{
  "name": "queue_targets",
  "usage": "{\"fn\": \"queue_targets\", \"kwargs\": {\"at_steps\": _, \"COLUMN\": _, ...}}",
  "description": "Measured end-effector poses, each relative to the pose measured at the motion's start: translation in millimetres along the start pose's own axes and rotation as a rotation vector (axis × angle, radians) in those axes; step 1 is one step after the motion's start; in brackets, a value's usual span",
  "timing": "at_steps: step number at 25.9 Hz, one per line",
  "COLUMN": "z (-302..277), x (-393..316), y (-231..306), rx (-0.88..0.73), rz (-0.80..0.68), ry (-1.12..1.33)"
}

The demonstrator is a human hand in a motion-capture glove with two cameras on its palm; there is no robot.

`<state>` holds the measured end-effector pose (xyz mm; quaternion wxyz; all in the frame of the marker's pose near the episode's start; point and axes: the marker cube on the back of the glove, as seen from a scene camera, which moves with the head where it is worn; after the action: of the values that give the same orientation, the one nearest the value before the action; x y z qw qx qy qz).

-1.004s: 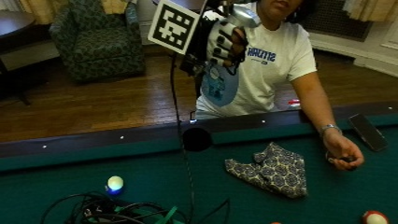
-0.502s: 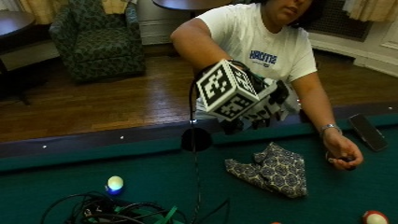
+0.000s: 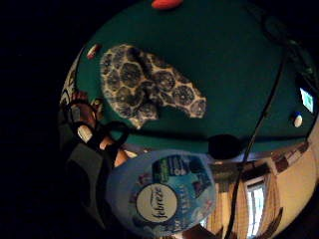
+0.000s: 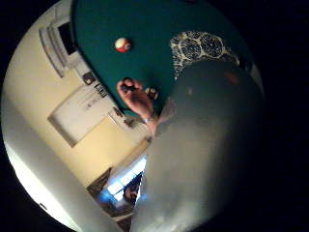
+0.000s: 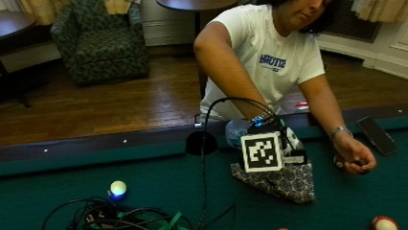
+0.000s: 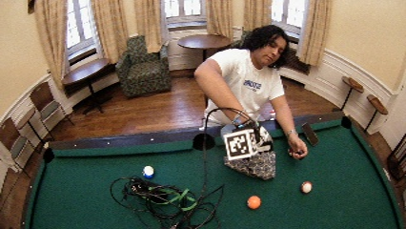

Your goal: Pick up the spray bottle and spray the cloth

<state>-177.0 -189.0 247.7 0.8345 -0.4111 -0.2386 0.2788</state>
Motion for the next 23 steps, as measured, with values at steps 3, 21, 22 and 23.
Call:
{"fn": "queue_targets", "kwargs": {"at_steps": 3, "z": 22.3, "x": 12.1, "y": -16.8, "rx": -0.045, "rz": 0.075, "ry": 0.070}}
{"fn": "queue_targets", "kwargs": {"at_steps": 21, "z": 49.0, "x": 40.5, "y": -33.8, "rx": -0.181, "rz": 0.219, "ry": 0.194}}
{"fn": "queue_targets", "kwargs": {"at_steps": 22, "z": 47.0, "x": 39.6, "y": -33.0, "rx": -0.173, "rz": 0.212, "ry": 0.191}}
{"fn": "queue_targets", "kwargs": {"at_steps": 23, "z": 44.7, "x": 38.4, "y": -31.8, "rx": -0.162, "rz": 0.205, "ry": 0.185}}
